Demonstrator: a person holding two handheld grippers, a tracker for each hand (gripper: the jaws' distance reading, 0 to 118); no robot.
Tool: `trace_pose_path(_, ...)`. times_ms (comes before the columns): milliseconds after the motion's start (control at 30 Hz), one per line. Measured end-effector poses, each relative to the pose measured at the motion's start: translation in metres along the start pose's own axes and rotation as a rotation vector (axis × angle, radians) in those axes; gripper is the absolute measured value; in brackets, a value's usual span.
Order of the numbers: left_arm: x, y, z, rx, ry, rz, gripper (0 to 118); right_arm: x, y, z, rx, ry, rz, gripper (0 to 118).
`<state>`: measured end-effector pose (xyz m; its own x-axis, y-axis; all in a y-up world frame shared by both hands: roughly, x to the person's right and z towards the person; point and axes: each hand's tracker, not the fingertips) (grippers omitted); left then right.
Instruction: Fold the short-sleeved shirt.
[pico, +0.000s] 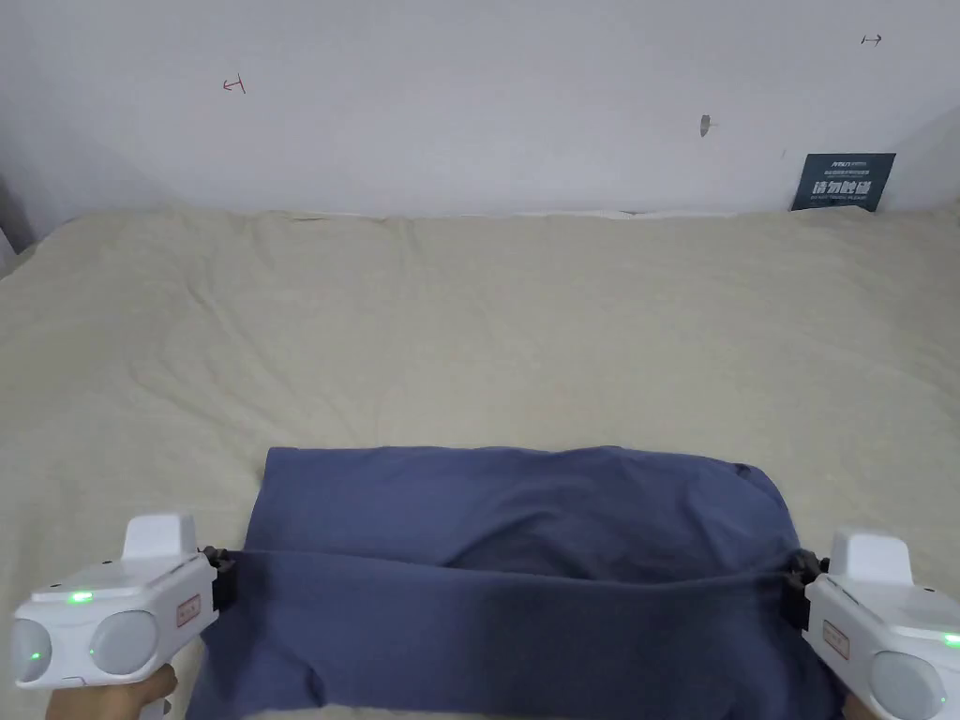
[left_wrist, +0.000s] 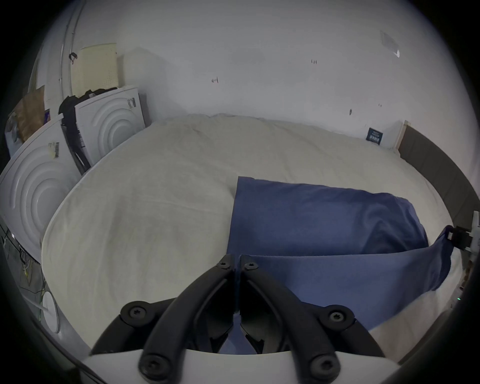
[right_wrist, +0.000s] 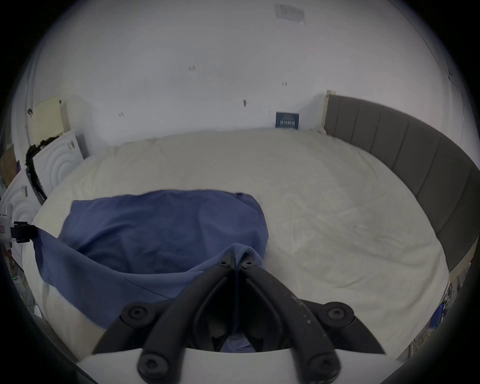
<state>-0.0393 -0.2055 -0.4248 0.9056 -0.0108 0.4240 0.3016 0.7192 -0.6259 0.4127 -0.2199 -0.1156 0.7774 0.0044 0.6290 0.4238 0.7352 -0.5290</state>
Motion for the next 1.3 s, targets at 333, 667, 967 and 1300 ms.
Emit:
trace_pose_path(333, 0.008, -0.013, -0.081, -0.248, 0.027, 0.032, 3, -0.001, -0.02, -0.072, -0.197, -0.021, -0.081, 4)
trace_pose_path(667, 0.019, 0.025, 0.014, -0.031, -0.053, 0.075, 108, 0.003, 0.027, 0.022, 0.048, -0.006, -0.05, 103)
trace_pose_path(967, 0.051, 0.033, 0.168, 0.43, -0.066, -0.025, 108, -0.012, 0.047, 0.184, 0.458, 0.002, 0.017, 104)
trace_pose_path(1300, 0.068, -0.004, 0.227, 0.602, -0.067, -0.04, 1, -0.028, 0.013, 0.25, 0.574, -0.013, 0.059, 1)
